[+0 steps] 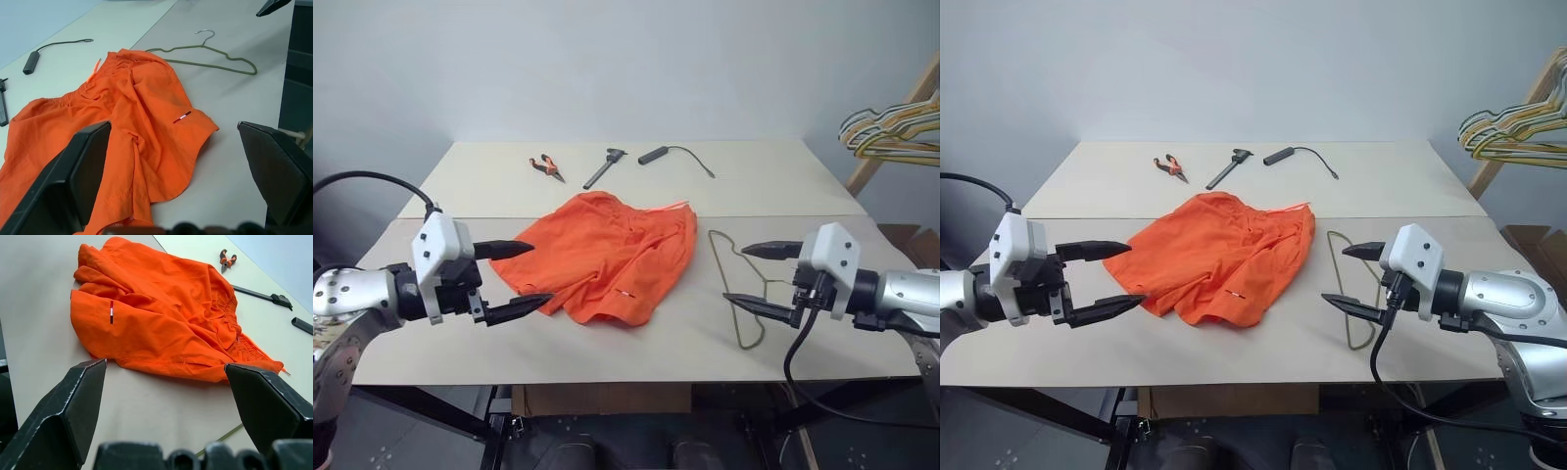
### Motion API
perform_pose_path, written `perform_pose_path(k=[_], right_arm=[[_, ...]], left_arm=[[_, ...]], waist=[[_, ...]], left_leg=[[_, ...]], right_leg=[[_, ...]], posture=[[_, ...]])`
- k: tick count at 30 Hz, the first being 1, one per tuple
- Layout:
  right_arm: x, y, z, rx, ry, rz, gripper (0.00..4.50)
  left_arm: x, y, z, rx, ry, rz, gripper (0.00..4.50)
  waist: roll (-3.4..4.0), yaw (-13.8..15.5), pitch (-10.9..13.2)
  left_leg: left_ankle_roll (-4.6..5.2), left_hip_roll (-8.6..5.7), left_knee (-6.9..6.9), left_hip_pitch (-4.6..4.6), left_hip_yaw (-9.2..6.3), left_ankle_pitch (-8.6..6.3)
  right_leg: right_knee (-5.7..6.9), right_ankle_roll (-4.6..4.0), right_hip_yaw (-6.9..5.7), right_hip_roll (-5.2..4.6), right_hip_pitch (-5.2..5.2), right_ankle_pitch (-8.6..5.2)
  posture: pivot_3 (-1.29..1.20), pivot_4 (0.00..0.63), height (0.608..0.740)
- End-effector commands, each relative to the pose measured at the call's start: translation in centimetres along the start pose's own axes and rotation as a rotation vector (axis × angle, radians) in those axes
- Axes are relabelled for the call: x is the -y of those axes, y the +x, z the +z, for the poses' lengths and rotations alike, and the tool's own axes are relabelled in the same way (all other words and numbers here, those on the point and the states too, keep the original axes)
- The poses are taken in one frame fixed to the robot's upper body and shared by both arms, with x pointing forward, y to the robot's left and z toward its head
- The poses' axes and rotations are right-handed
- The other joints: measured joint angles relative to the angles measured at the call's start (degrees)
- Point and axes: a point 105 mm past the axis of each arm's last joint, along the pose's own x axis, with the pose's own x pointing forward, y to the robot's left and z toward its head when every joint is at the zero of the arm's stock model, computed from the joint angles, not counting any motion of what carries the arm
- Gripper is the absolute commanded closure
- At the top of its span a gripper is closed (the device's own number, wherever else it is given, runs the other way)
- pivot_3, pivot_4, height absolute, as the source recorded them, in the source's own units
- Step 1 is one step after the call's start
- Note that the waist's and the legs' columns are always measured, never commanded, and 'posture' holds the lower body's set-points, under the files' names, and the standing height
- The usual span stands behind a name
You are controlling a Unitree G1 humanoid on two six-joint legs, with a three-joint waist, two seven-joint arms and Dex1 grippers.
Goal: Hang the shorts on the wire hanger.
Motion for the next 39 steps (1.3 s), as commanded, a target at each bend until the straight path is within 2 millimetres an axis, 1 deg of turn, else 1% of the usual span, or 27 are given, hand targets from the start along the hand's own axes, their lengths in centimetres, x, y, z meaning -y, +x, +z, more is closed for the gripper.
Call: perform_pose_path(k=[1, 5, 11, 13, 17, 22, 26, 29, 31, 33, 39], right_arm=[[0.1, 0.0, 1.0, 0.030, -0.050, -0.001, 0.01], [0.1, 0.1, 1.0, 0.030, -0.052, 0.002, 0.01], [0.0, 0.1, 1.0, 0.029, -0.056, 0.004, 0.01], [0.1, 0.2, 0.9, 0.026, -0.056, 0.004, 0.01], [0.4, 0.8, 0.3, -0.017, -0.122, 0.011, 0.01], [0.7, 1.0, 0.2, -0.027, -0.152, 0.017, 0.01], [0.8, 1.3, 0.0, -0.031, -0.167, 0.012, 0.01], [0.8, 1.6, 0.0, -0.029, -0.172, 0.012, 0.01], [0.7, 1.8, 0.1, -0.029, -0.182, 0.011, 0.01], [0.7, 2.1, 0.1, -0.026, -0.188, 0.012, 0.01], [0.4, 2.4, 0.4, -0.020, -0.195, 0.020, 0.01]], left_arm=[[0.1, -0.2, 1.0, 0.037, 0.027, -0.004, 0.00], [0.1, -0.1, 1.4, 0.054, -0.003, -0.004, 0.00], [0.5, 0.1, 0.9, 0.033, 0.012, -0.014, 0.00], [0.6, 0.3, 0.8, 0.032, 0.014, -0.014, 0.00], [0.7, 0.7, 0.7, 0.043, 0.017, -0.004, 0.00], [1.3, 1.7, 0.1, 0.024, 0.026, -0.003, 0.00], [2.2, 4.4, -0.6, 0.000, 0.023, 0.003, 0.00], [2.6, 6.2, -0.9, -0.020, -0.018, 0.002, 0.00], [3.3, 7.7, -1.1, -0.054, -0.054, -0.023, 0.00], [3.9, 10.1, -1.6, -0.115, -0.099, -0.038, 0.00], [4.3, 15.4, -3.7, -0.314, -0.160, 0.007, 0.00]], waist=[[0.00, 0.00, 0.00], [-0.01, 0.00, 0.00], [-0.01, -0.01, 0.00], [0.00, 0.00, 0.00], [0.00, -0.04, -0.01], [0.00, -0.06, -0.01], [-0.01, 0.13, -0.01], [-0.03, 0.03, -0.02], [-0.03, -0.06, -0.03], [-0.04, -0.12, -0.03], [-0.11, -0.39, -0.01]], left_leg=[[0.00, 0.00, 0.00, 0.00, 0.00, 0.00], [0.00, 0.01, 0.00, 0.00, 0.00, 0.00], [0.00, 0.00, 0.00, 0.00, 0.01, 0.00], [0.00, 0.00, 0.00, 0.00, 0.01, 0.00], [0.00, -0.02, 0.00, 0.01, 0.03, 0.00], [0.00, -0.03, 0.00, 0.00, 0.08, 0.00], [0.00, -0.05, 0.00, 0.00, 0.08, 0.00], [-0.01, -0.10, 0.02, 0.01, 0.09, 0.00], [0.00, -0.13, 0.02, 0.01, 0.08, 0.01], [0.00, -0.13, 0.02, 0.02, 0.07, 0.01], [0.00, -0.23, 0.06, 0.01, 0.06, 0.00]], right_leg=[[0.00, 0.00, 0.00, 0.00, 0.00, 0.00], [0.01, 0.01, 0.00, 0.00, 0.00, 0.00], [0.00, -0.03, 0.02, 0.00, 0.00, 0.02], [0.00, -0.03, 0.01, 0.00, 0.00, 0.02], [0.01, -0.07, 0.03, 0.00, 0.00, 0.06], [0.01, -0.21, 0.04, 0.01, -0.02, 0.14], [-0.01, -0.20, 0.06, 0.01, 0.01, 0.15], [0.00, -0.16, 0.07, 0.01, 0.03, 0.19], [0.01, -0.15, 0.08, 0.04, 0.03, 0.20], [0.02, -0.14, 0.09, 0.07, 0.02, 0.20], [-0.02, -0.01, 0.17, 0.07, 0.05, 0.20]], posture=[[-0.04, 0.022, 0.740], [-0.04, 0.020, 0.740], [-0.04, 0.018, 0.740], [-0.04, 0.009, 0.740], [-0.05, 0.003, 0.740], [-0.05, 0.004, 0.740], [-0.06, 0.001, 0.740], [-0.07, 0.000, 0.740], [-0.08, 0.002, 0.740], [-0.08, 0.002, 0.740], [-0.10, 0.011, 0.740]])
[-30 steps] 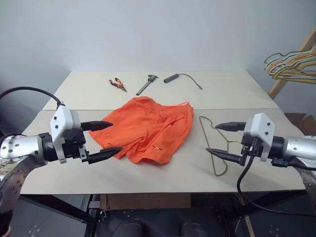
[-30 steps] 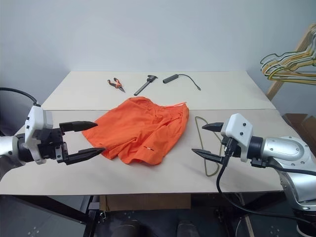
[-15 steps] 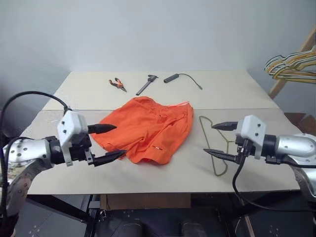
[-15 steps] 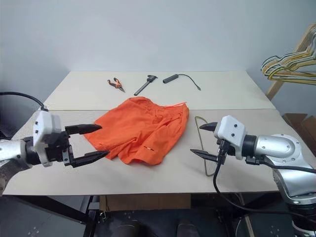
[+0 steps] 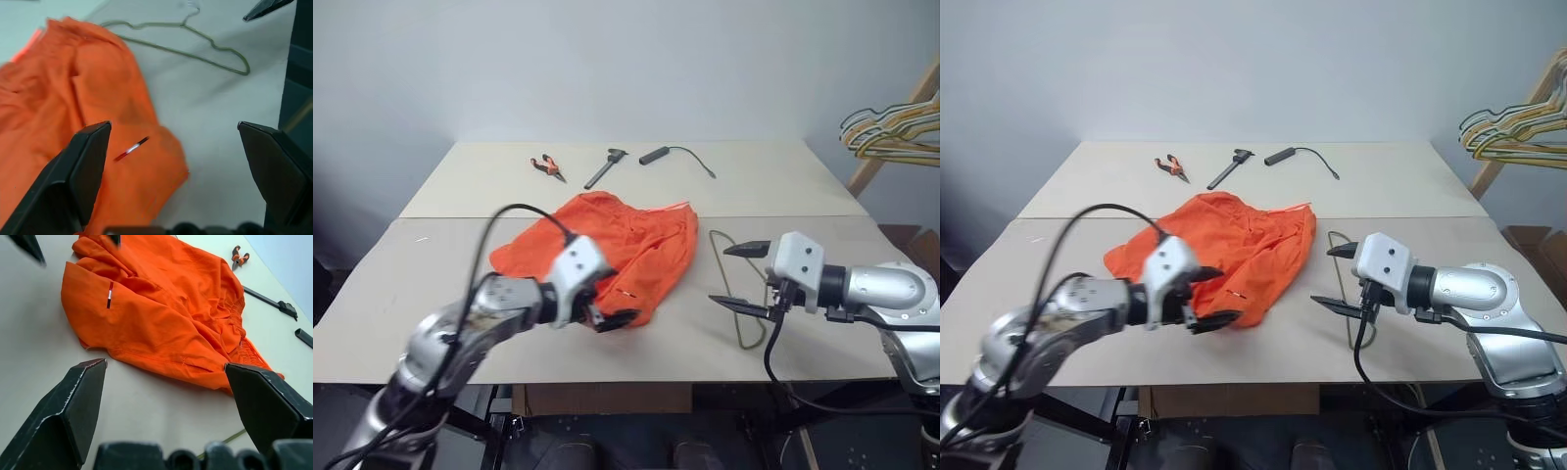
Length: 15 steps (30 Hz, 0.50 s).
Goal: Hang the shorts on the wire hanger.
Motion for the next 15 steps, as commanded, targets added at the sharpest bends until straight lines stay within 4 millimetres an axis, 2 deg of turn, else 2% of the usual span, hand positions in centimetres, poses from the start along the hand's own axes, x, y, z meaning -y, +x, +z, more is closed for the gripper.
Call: perform_pose_path(k=[1, 7, 10, 15], right_arm=[[0.3, -0.1, 1.2, 0.025, -0.054, -0.016, 0.01], [0.2, -0.1, 1.4, 0.024, -0.057, -0.010, 0.01], [0.2, -0.1, 1.4, 0.025, -0.058, -0.011, 0.00], [0.0, -0.2, 1.5, 0.027, -0.056, -0.013, 0.00]], left_arm=[[-0.5, 2.7, -1.0, -0.117, -0.026, 0.052, 0.00], [-0.9, 6.4, -2.9, -0.265, 0.057, 0.112, 0.00], [-1.3, 6.6, -4.4, -0.335, 0.129, 0.135, 0.60], [-1.8, 5.4, -5.9, -0.372, 0.151, 0.135, 2.19]], waist=[[0.00, -0.24, 0.00], [-0.05, -1.11, 0.03], [-0.05, -1.60, 0.03], [-0.03, -1.89, 0.02]], left_leg=[[0.00, 0.00, 0.00, 0.01, 0.00, 0.00], [0.00, -0.03, -0.01, 0.00, -0.01, 0.00], [0.00, -0.03, -0.02, 0.00, -0.01, 0.00], [0.00, -0.02, -0.02, 0.06, 0.00, 0.00]], right_leg=[[0.00, -0.01, 0.01, 0.00, 0.00, 0.00], [0.00, -0.04, 0.05, 0.01, -0.03, 0.02], [0.00, -0.04, 0.07, 0.01, -0.04, 0.02], [0.04, -0.04, 0.12, 0.01, -0.03, 0.02]], posture=[[-0.10, 0.011, 0.740], [-0.10, 0.014, 0.740], [-0.12, 0.014, 0.740], [-0.12, 0.014, 0.740]])
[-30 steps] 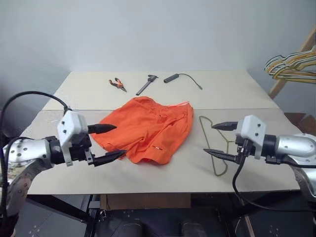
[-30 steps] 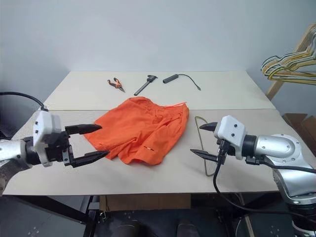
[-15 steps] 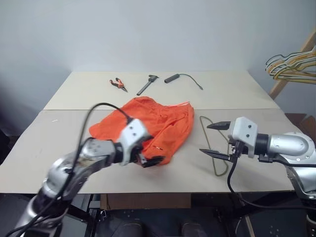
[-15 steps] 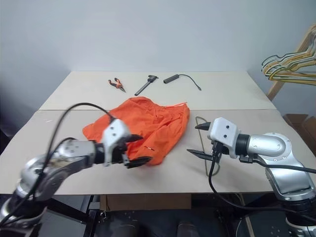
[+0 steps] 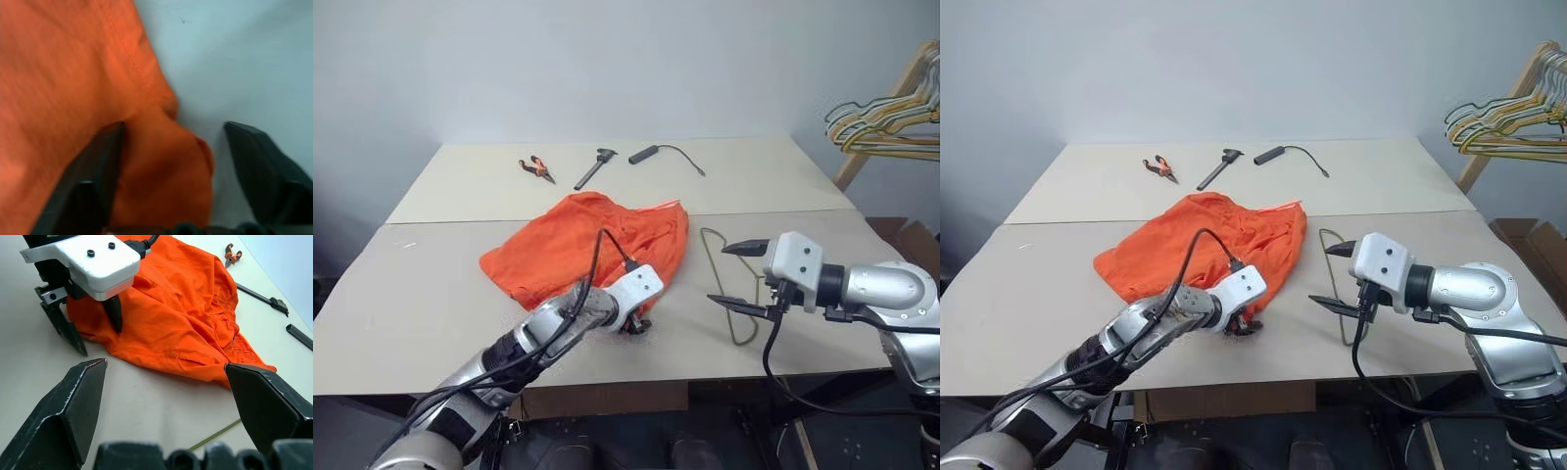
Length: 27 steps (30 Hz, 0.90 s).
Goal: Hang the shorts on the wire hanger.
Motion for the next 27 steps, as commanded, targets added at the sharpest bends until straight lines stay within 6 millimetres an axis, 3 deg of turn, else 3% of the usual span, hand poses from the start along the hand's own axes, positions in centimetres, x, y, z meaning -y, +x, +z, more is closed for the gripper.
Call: perform_pose_path(k=[1, 7, 12, 16, 20, 27], right_arm=[[0.1, -0.2, 1.1, 0.020, -0.038, -0.017, 0.00], [-0.1, -0.1, 1.1, 0.026, -0.032, -0.020, 0.00], [-0.3, 0.4, 1.0, 0.033, -0.032, -0.017, 0.00], [-0.1, 1.8, 0.2, -0.009, -0.155, -0.056, 0.00], [0.5, 4.6, -1.4, -0.071, -0.314, -0.112, 0.00], [1.0, 9.7, -3.1, -0.094, -0.551, -0.092, 0.00]], left_arm=[[-1.2, -0.6, -1.9, -0.054, 0.002, 0.045, 2.53], [-2.3, -2.5, -3.2, -0.059, -0.024, 0.062, 4.46], [-2.7, -5.1, -3.4, -0.002, -0.053, 0.012, 4.49], [-1.9, -9.4, -3.4, 0.111, 0.040, -0.132, 4.49], [-2.3, -13.3, -4.7, 0.123, 0.138, -0.140, 4.49], [-2.8, -17.3, -5.0, 0.176, 0.161, -0.106, 4.49]], waist=[[0.01, -0.23, 0.00], [0.01, -1.10, -0.01], [0.01, -1.15, -0.01], [0.00, -1.28, 0.00], [0.00, -1.18, 0.00], [-0.19, -0.79, 0.13]], left_leg=[[0.00, 0.01, 0.00, 0.04, 0.00, 0.00], [0.00, 0.08, 0.00, 0.07, 0.00, 0.00], [0.00, 0.09, 0.00, 0.05, 0.00, 0.00], [-0.03, 0.12, -0.02, -0.10, 0.06, -0.02], [-0.06, 0.19, -0.02, -0.46, 0.46, -0.01], [-0.05, 0.27, -0.02, -0.43, 0.81, 0.00]], right_leg=[[0.01, 0.02, 0.02, 0.02, 0.01, -0.01], [0.06, 0.14, 0.06, 0.07, 0.01, -0.08], [0.06, 0.12, 0.08, 0.08, -0.02, -0.07], [0.09, -0.05, 0.15, 0.08, -0.27, 0.02], [0.28, -0.17, 0.50, 0.12, -0.91, 0.10], [0.27, -0.16, 0.60, 0.18, -0.92, 0.12]], posture=[[-0.12, 0.015, 0.740], [-0.12, 0.011, 0.740], [-0.11, 0.010, 0.740], [-0.10, 0.014, 0.740], [-0.09, 0.019, 0.740], [-0.04, 0.031, 0.740]])
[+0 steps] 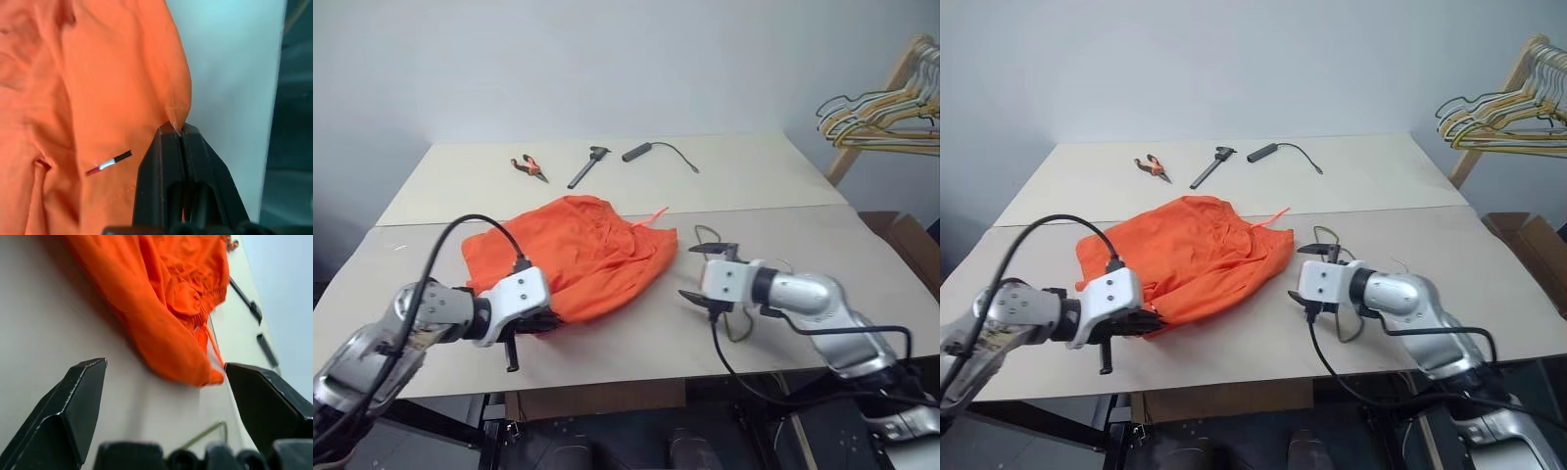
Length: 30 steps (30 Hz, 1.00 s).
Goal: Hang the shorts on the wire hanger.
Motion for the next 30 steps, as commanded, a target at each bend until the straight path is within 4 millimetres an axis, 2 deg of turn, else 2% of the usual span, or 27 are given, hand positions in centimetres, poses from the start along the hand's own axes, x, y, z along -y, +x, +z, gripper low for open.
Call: perform_pose_path(k=[1, 3, 9, 13, 19, 24, 27, 30], right_arm=[[1.3, 2.0, 0.1, 0.017, -0.119, -0.059, 0.00], [1.5, 3.6, -0.2, 0.015, -0.175, -0.067, 0.00], [1.7, 6.2, -0.6, 0.031, -0.255, -0.079, 0.00], [1.6, 6.8, -0.9, 0.051, -0.284, -0.062, 0.92], [1.5, 7.1, -1.8, 0.051, -0.315, -0.054, 2.89], [1.8, 5.6, -2.7, 0.046, -0.337, -0.043, 4.45], [2.0, 3.3, -3.0, 0.038, -0.349, 0.014, 4.45], [0.8, -0.4, -2.9, 0.023, -0.361, 0.126, 4.45]], left_arm=[[0.2, -2.2, 1.3, 0.038, 0.078, 0.006, 4.49], [0.5, -3.0, 1.3, 0.041, 0.074, -0.002, 4.49], [0.9, -4.2, 1.3, 0.047, 0.067, -0.001, 4.49], [1.0, -4.5, 1.2, 0.042, 0.058, 0.011, 4.50], [1.1, -5.1, 1.1, 0.051, 0.047, 0.010, 4.50], [1.1, -5.4, 0.4, 0.049, 0.056, 0.014, 4.50], [1.0, -5.1, -0.6, 0.032, 0.099, 0.013, 4.50], [0.8, -4.5, -1.5, 0.014, 0.146, -0.007, 4.50]], waist=[[-0.05, -0.26, 0.05], [-0.06, -0.47, 0.08], [-0.07, -0.38, 0.11], [-0.06, -0.25, 0.13], [-0.05, -0.58, 0.14], [-0.04, -0.52, 0.14], [-0.03, -0.23, 0.14], [-0.03, 0.57, 0.15]], left_leg=[[0.00, 0.06, 0.00, 0.01, 0.02, 0.00], [0.00, 0.07, -0.01, 0.00, 0.01, 0.00], [0.00, 0.09, -0.07, 0.07, -0.03, 0.00], [0.00, 0.09, -0.07, 0.10, -0.05, 0.00], [0.00, 0.10, -0.13, 0.22, -0.04, 0.00], [0.00, 0.15, -0.22, 0.30, -0.03, 0.00], [0.00, 0.15, -0.23, 0.30, -0.02, 0.00], [0.00, 0.14, -0.24, 0.30, -0.01, -0.01]], right_leg=[[0.00, -0.01, 0.05, 0.06, -0.01, 0.01], [0.01, -0.04, 0.08, 0.07, -0.04, 0.02], [0.05, -0.09, 0.11, 0.12, -0.03, 0.05], [0.06, -0.12, 0.13, 0.12, -0.02, 0.08], [0.09, -0.16, 0.22, 0.18, 0.00, 0.10], [0.09, -0.19, 0.27, 0.25, 0.00, 0.11], [0.07, -0.19, 0.28, 0.24, 0.00, 0.11], [0.00, -0.19, 0.24, 0.21, 0.07, 0.11]], posture=[[-0.04, 0.031, 0.740], [-0.03, 0.034, 0.740], [0.00, 0.040, 0.740], [0.00, 0.041, 0.740], [0.01, 0.041, 0.740], [0.01, 0.037, 0.740], [-0.02, 0.034, 0.740], [-0.04, 0.037, 0.740]])
